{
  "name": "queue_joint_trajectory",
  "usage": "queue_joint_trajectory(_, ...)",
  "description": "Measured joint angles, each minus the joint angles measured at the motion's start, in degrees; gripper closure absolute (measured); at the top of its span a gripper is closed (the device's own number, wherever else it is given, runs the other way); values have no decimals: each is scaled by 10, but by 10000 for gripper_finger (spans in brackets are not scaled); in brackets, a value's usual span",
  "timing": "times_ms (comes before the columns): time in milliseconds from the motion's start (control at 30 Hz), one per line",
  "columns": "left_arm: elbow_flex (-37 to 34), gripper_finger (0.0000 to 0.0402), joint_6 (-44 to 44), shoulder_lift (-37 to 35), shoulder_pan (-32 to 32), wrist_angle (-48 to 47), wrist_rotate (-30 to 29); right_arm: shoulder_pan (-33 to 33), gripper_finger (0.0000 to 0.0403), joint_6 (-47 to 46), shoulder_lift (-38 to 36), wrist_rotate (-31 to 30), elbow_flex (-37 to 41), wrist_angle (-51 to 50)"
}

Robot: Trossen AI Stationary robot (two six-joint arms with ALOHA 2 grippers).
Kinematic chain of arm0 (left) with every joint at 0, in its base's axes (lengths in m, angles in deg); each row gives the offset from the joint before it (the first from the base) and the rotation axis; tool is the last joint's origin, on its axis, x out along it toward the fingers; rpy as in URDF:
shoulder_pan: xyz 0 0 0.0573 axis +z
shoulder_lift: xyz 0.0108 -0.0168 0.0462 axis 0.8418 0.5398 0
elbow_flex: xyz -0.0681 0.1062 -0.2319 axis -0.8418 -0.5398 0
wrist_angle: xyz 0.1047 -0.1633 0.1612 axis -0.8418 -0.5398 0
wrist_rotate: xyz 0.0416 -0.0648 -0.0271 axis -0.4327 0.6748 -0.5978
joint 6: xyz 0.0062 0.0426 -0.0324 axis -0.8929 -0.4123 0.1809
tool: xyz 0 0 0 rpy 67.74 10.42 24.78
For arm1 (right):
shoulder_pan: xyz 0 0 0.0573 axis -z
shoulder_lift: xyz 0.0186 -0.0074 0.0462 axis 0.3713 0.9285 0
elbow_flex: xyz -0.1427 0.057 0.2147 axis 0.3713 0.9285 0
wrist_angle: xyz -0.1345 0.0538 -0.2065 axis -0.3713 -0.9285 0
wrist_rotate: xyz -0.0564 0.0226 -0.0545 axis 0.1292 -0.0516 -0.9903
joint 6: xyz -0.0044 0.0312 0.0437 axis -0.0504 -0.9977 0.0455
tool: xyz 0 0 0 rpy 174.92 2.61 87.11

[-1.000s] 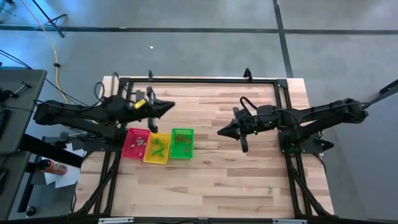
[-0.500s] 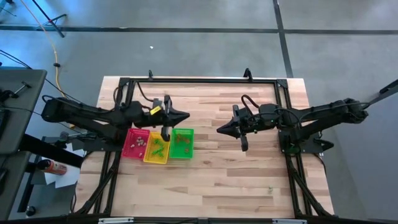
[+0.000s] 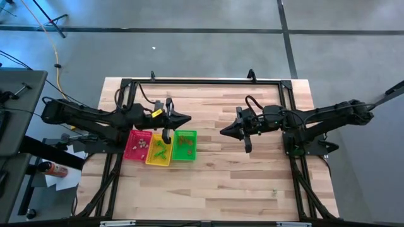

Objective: Sort Halloween decoration
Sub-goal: Put the white skull toy into the red bin

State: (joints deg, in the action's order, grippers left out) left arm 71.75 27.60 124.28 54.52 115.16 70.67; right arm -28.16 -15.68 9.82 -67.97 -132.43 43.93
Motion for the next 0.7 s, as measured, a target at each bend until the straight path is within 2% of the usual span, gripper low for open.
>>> queue_joint_trajectory(200, 0, 402, 5, 0, 0, 0, -1, 0, 403, -88, 0, 0, 0, 25)
queue_joint_trajectory(467, 0, 402, 10, 0, 2, -4, -5, 0, 403, -112, 0, 42, 0, 16)
queue_joint_trajectory(700, 0, 402, 10, 0, 2, -5, -6, -18, 381, -192, 0, 68, 0, -114)
